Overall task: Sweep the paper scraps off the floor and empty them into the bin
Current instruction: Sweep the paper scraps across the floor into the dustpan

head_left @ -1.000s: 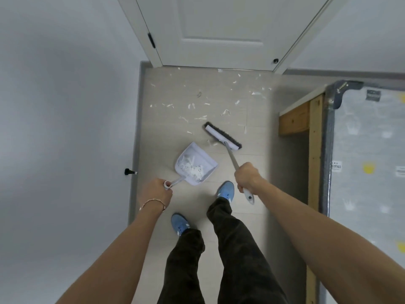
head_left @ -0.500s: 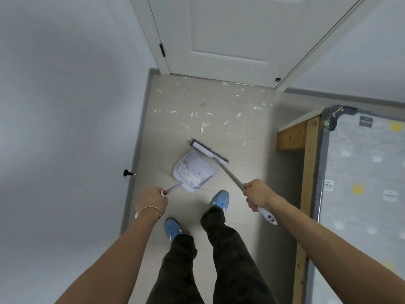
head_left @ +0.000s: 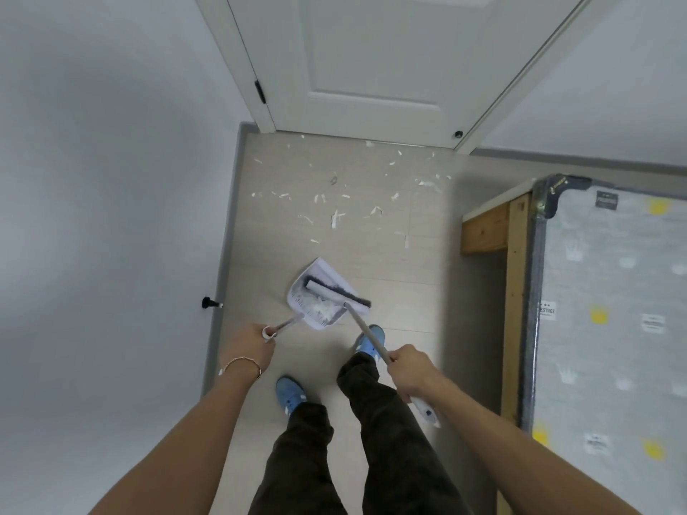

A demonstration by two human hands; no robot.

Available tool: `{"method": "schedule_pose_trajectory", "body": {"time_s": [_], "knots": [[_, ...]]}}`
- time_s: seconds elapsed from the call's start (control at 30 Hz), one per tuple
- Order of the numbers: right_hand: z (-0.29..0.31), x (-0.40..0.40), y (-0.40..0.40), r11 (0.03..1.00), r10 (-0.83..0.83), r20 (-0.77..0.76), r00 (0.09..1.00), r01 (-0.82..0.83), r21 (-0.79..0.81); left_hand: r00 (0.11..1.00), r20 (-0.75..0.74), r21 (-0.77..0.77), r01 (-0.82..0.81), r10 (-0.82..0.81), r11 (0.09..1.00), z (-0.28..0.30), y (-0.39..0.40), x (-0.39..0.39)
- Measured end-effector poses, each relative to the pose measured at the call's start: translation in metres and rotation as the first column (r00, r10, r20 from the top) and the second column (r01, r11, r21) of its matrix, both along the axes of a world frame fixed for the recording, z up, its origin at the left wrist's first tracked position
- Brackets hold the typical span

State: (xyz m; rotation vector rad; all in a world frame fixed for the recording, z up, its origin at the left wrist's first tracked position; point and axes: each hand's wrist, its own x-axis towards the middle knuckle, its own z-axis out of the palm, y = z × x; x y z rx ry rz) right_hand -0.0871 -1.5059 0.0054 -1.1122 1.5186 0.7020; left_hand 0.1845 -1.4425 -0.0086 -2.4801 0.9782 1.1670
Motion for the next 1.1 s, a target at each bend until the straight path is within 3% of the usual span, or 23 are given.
{"method": "schedule_pose_trajectory", "body": {"time_s": [0.23,0.47,0.63,0.77,0.9,1.1], "knots": [[0.002,-0.016,-0.057,0.985,-0.063,0.026,0.998,0.066,-0.156,0.996,0.068,-0.033,-0.057,0.060,0.998,0.011,0.001,0.004],[-0.008,0.037,-0.164,0.962,0.086,0.034,0.996,-0.075,-0.263,0.959,0.122,-0.098,-0.243,0.255,0.965,0.004,-0.030,0.015],[-0.023,0.084,-0.187,0.957,0.178,-0.040,0.983,-0.183,-0.224,0.960,0.151,-0.057,-0.231,0.237,0.971,-0.013,-0.045,0.036],[-0.032,0.110,-0.154,0.955,0.238,0.005,0.971,-0.233,-0.186,0.958,0.173,-0.044,-0.224,0.228,0.974,-0.019,-0.056,0.050],[-0.031,0.116,-0.117,0.946,0.322,0.041,0.946,-0.320,-0.050,0.958,0.156,-0.054,-0.234,0.240,0.971,-0.013,-0.061,0.052],[-0.001,0.108,-0.137,0.939,0.341,0.054,0.938,-0.339,-0.054,0.964,0.113,-0.104,-0.230,0.241,0.968,0.000,-0.063,0.057]]}}
